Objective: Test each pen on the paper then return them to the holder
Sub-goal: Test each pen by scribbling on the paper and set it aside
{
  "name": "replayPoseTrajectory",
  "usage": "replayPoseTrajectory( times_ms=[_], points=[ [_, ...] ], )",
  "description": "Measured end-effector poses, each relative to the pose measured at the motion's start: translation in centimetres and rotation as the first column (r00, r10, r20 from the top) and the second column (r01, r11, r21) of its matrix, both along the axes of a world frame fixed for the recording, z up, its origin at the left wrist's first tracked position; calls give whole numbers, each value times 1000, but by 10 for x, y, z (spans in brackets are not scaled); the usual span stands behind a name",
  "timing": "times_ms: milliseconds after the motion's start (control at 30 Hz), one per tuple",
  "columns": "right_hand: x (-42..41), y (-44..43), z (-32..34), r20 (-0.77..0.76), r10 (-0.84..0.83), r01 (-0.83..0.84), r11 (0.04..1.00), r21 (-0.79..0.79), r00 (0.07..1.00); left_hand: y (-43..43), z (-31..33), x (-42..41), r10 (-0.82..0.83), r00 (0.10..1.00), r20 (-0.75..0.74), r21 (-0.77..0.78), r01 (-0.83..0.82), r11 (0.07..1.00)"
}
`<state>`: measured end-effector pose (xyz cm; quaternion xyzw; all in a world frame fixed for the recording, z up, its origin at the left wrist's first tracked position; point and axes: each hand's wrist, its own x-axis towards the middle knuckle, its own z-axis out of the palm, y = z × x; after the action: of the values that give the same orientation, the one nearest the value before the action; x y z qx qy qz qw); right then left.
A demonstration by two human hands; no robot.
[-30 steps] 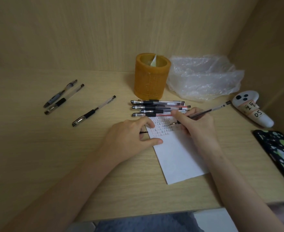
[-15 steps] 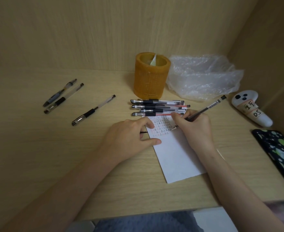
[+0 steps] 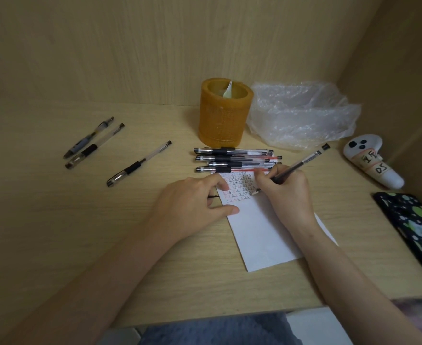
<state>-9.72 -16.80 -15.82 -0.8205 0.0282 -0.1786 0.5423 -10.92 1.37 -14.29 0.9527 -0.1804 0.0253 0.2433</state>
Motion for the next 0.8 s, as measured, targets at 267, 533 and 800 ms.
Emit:
replayPoseTrajectory(
  times_ms=[267, 533, 800],
  points=[
    [0, 1, 0, 0, 12, -12, 1000, -9, 1000, 1, -2, 0, -2, 1000, -1, -7, 2, 1000],
    [-1, 1, 1, -3, -6, 5, 1000, -19, 1000, 0, -1, 0, 0, 1000, -2, -13, 0, 1000],
    [-1, 1, 2, -12, -15, 15, 1000, -14, 1000, 0, -1, 0, 3, 1000, -6, -17, -4, 1000]
  ],
)
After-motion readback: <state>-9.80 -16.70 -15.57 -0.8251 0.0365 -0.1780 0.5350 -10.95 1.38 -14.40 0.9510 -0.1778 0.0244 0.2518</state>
